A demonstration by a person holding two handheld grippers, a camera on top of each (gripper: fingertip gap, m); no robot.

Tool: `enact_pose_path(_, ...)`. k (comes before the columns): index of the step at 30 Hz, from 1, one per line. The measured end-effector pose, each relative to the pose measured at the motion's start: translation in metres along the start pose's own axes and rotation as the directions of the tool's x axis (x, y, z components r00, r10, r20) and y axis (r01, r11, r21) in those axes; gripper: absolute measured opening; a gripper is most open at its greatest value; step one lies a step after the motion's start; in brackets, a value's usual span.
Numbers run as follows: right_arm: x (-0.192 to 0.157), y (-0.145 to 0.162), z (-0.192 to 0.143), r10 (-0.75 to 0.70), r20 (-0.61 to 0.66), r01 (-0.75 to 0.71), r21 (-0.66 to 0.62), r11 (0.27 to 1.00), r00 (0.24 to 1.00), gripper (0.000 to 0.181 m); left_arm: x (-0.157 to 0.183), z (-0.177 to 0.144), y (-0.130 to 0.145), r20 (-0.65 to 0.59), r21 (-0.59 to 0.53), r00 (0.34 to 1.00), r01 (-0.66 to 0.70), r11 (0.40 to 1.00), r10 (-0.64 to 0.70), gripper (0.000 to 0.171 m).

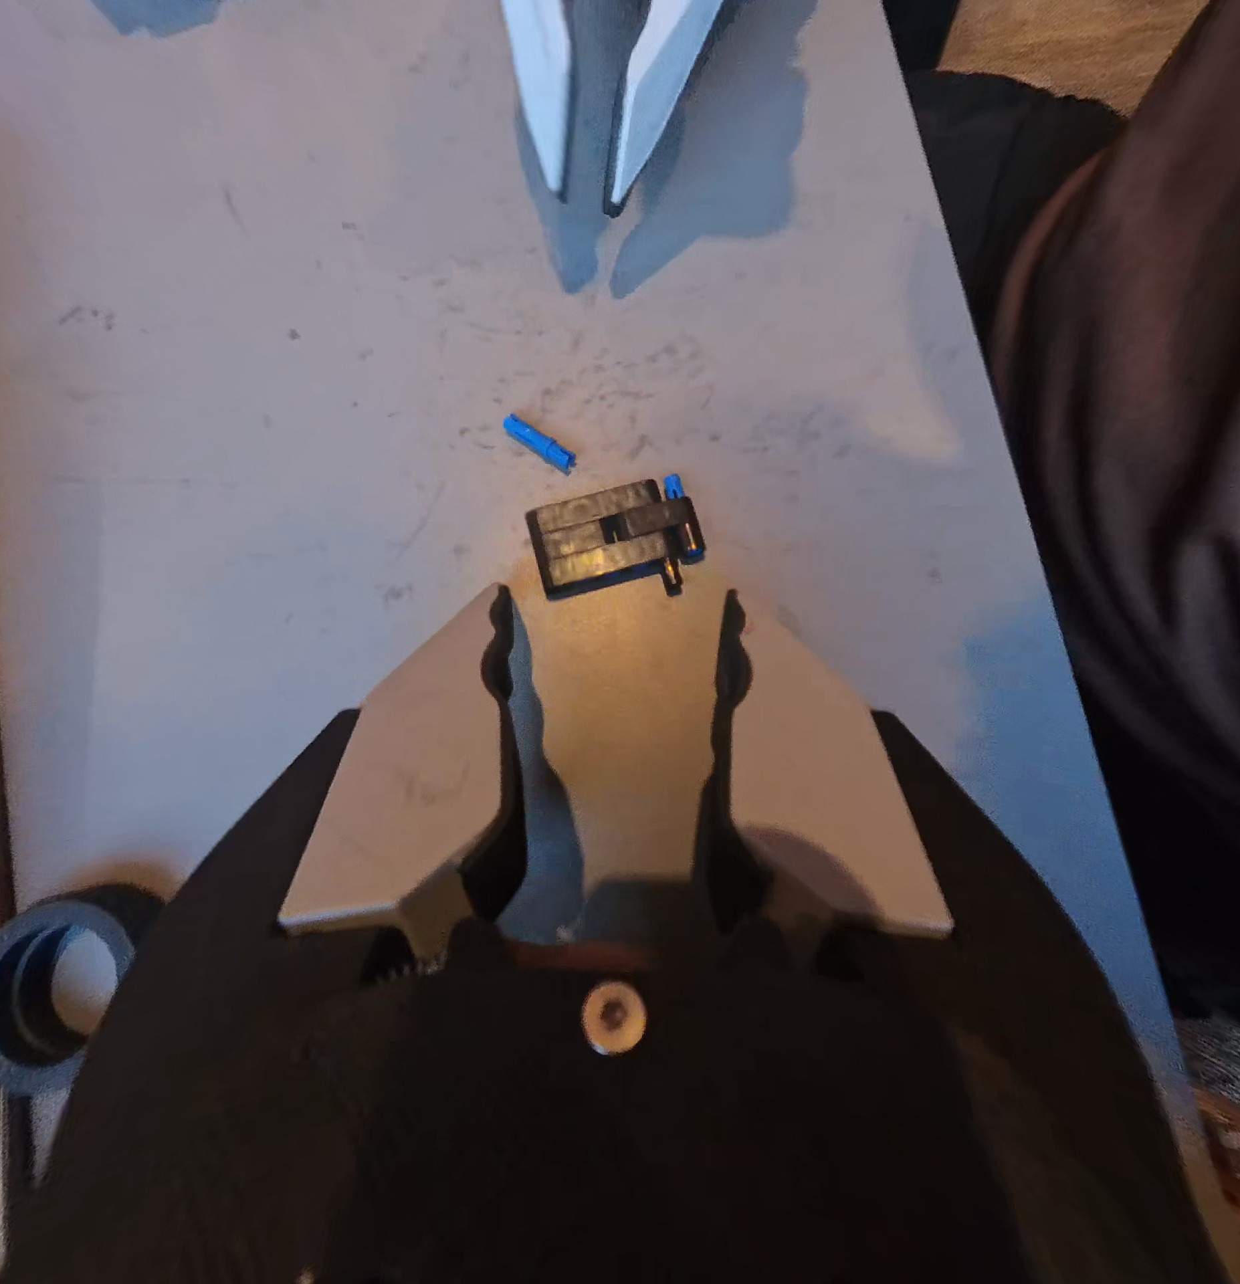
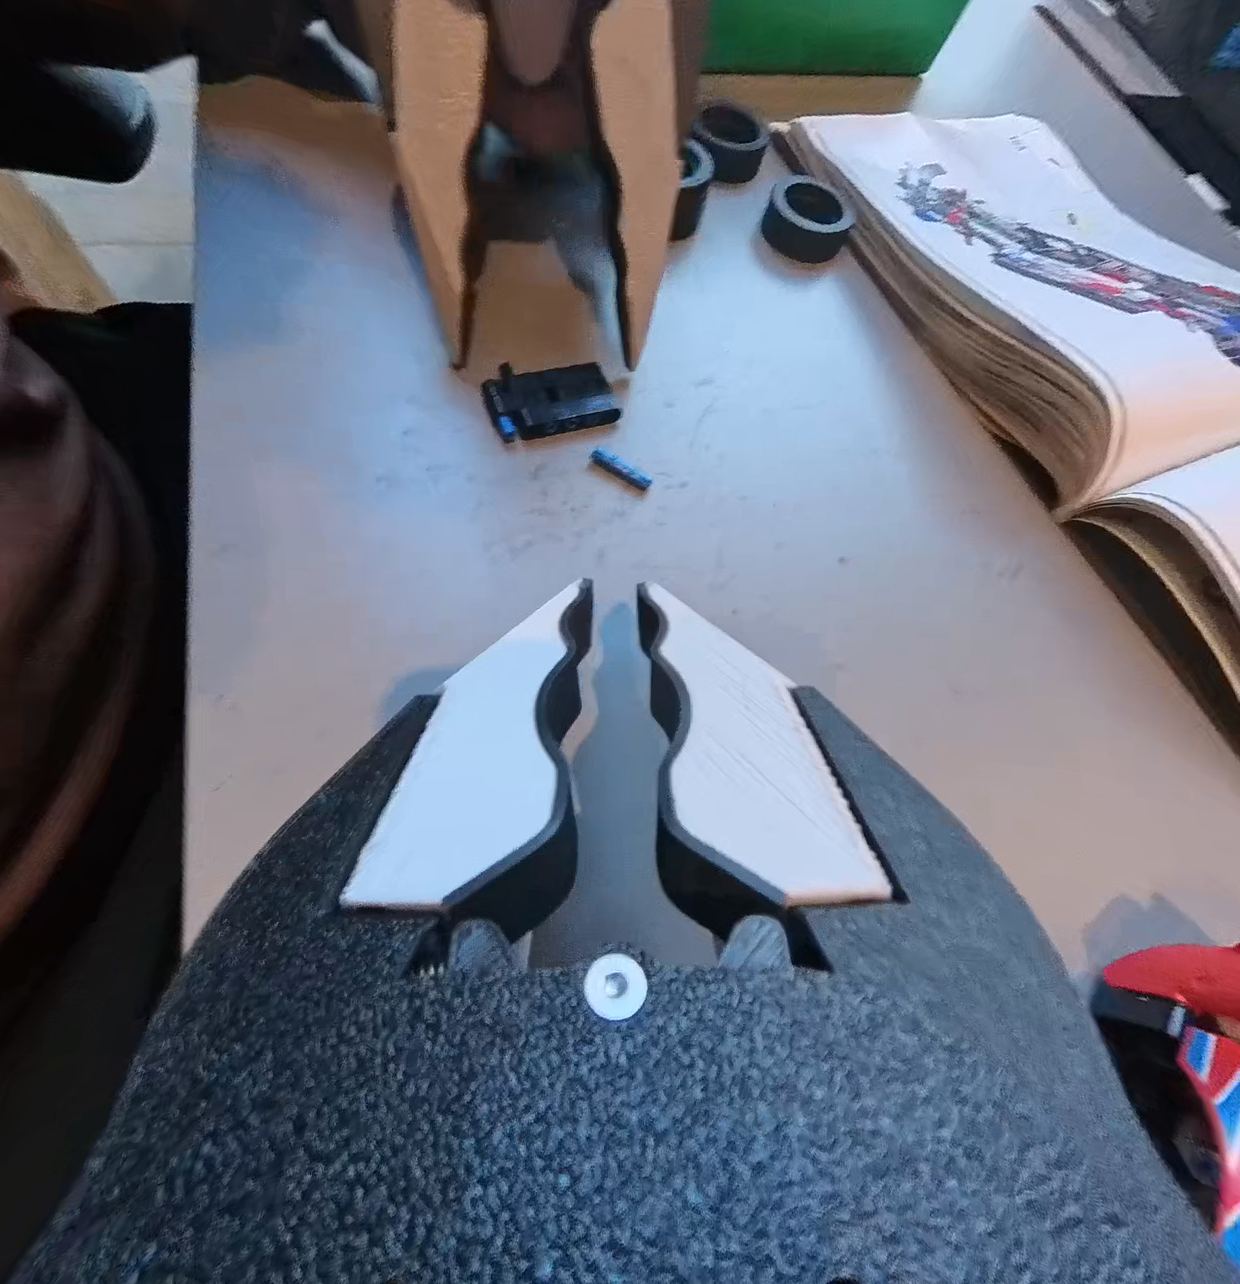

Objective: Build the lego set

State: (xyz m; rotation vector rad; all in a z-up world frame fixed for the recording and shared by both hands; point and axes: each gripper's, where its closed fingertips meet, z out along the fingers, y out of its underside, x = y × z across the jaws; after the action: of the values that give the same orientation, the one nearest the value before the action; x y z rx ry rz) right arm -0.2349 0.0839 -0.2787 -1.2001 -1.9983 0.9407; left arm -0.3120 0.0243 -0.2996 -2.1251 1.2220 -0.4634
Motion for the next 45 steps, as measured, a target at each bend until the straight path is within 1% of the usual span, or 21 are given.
enact_pose_path(2, 0.011, -0.003, 0.003, 0.005, -0.052, -0.004, 0.008, 1.0, 0.999, 0.025, -0.002, -0.003, 0.002, 0.063, -0.009, 0.998, 0.015, 1.0, -0.014, 0.064)
enact_pose_path(4, 0.017, -0.006, 0.008, 0.001, -0.07, 0.0, 0.009, 1.0, 0.998, 0.028, 0.001, -0.003, 0.002, 0.096, 0.001, 0.994, 0.059, 0.998, -0.059, 0.067)
enact_pose_path(7, 0.017, -0.011, 0.018, -0.01, -0.021, 0.01, 0.005, 1.0, 1.0, 0.027, 0.004, 0.004, -0.005, 0.137, 0.054, 0.983, 0.117, 0.992, -0.124, 0.068)
enact_pose_path(9, 0.016, -0.015, 0.028, -0.026, 0.021, 0.026, 0.001, 1.0, 0.999, 0.027, 0.001, 0.006, -0.007, 0.17, 0.058, 0.973, 0.145, 0.988, -0.153, 0.07)
enact_pose_path(11, 0.014, -0.019, 0.038, -0.052, 0.071, 0.053, -0.01, 0.999, 0.996, 0.027, 0.0, 0.007, -0.01, 0.198, 0.05, 0.969, 0.144, 0.988, -0.151, 0.07)
enact_pose_path(12, 0.014, -0.02, 0.043, -0.066, 0.091, 0.068, -0.016, 0.998, 0.994, 0.028, -0.003, 0.008, -0.011, 0.217, 0.046, 0.965, 0.143, 0.989, -0.149, 0.069)
enact_pose_path(15, 0.012, -0.022, 0.056, -0.1, 0.159, 0.108, -0.043, 0.993, 0.982, 0.028, -0.005, 0.011, -0.014, 0.221, 0.062, 0.962, 0.147, 0.987, -0.157, 0.047)
enact_pose_path(16, 0.008, -0.02, 0.06, -0.101, 0.203, 0.116, -0.065, 0.991, 0.974, 0.025, -0.006, 0.011, -0.014, 0.225, 0.075, 0.958, 0.164, 0.984, -0.177, 0.045)
enact_pose_path(18, 0.0, -0.016, 0.061, -0.086, 0.283, 0.118, -0.096, 0.988, 0.955, 0.011, -0.005, 0.011, -0.014, 0.256, 0.079, 0.945, 0.189, 0.979, -0.203, 0.045)
enact_pose_path(19, 0.0, -0.016, 0.061, -0.081, 0.282, 0.112, -0.096, 0.989, 0.956, 0.013, -0.003, 0.011, -0.014, 0.273, 0.082, 0.937, 0.203, 0.976, -0.218, 0.045)
enact_pose_path(21, 0.002, -0.016, 0.061, -0.099, 0.243, 0.125, -0.092, 0.988, 0.965, 0.004, 0.002, 0.008, -0.012, 0.334, 0.084, 0.91, 0.231, 0.969, -0.246, 0.045)
enact_pose_path(23, 0.004, -0.015, 0.061, -0.123, 0.179, 0.142, -0.096, 0.985, 0.976, 0.004, 0.004, 0.001, -0.009, 0.467, 0.074, 0.848, 0.245, 0.967, -0.251, 0.048)
enact_pose_path(24, 0.005, -0.015, 0.061, -0.122, 0.149, 0.138, -0.102, 0.985, 0.981, 0.004, 0.009, -0.002, -0.009, 0.52, 0.074, 0.821, 0.231, 0.97, -0.236, 0.05)
enact_pose_path(26, 0.008, -0.014, 0.059, -0.116, 0.077, 0.124, -0.115, 0.986, 0.99, 0.004, 0.027, -0.005, -0.011, 0.567, 0.075, 0.802, 0.178, 0.981, -0.189, 0.048)
enact_pose_path(29, 0.013, -0.01, 0.055, -0.084, -0.023, 0.08, -0.143, 0.987, 0.996, 0.004, 0.035, -0.018, -0.006, 0.648, 0.073, 0.745, 0.144, 0.987, -0.156, 0.049)
enact_pose_path(31, 0.015, -0.006, 0.051, -0.013, -0.061, 0.003, -0.158, 0.987, 0.998, 0.004, 0.039, -0.022, -0.001, 0.639, 0.077, 0.749, 0.162, 0.984, -0.173, 0.049)
enact_pose_path(33, 0.017, -0.003, 0.046, 0.082, -0.098, -0.098, -0.168, 0.981, 0.992, 0.004, 0.037, -0.024, 0.009, 0.639, 0.056, 0.748, 0.191, 0.98, -0.182, 0.048)
enact_pose_path(36, 0.016, 0.003, 0.04, 0.206, -0.143, -0.228, -0.169, 0.959, 0.968, 0.004, 0.038, -0.023, 0.01, 0.614, 0.065, 0.764, 0.203, 0.977, -0.2, 0.044)
enact_pose_path(39, 0.008, 0.005, 0.035, 0.263, -0.157, -0.288, -0.167, 0.943, 0.952, 0.006, 0.04, -0.021, 0.01, 0.587, 0.067, 0.783, 0.204, 0.977, -0.205, 0.038)
enact_pose_path(43, -0.004, 0.005, 0.031, 0.323, -0.16, -0.348, -0.166, 0.923, 0.933, 0.016, 0.042, -0.019, 0.009, 0.575, 0.065, 0.794, 0.199, 0.978, -0.2, 0.034)
enact_pose_path(45, -0.009, 0.006, 0.029, 0.343, -0.153, -0.366, -0.168, 0.915, 0.927, 0.016, 0.043, -0.018, 0.009, 0.572, 0.061, 0.798, 0.191, 0.98, -0.191, 0.032)
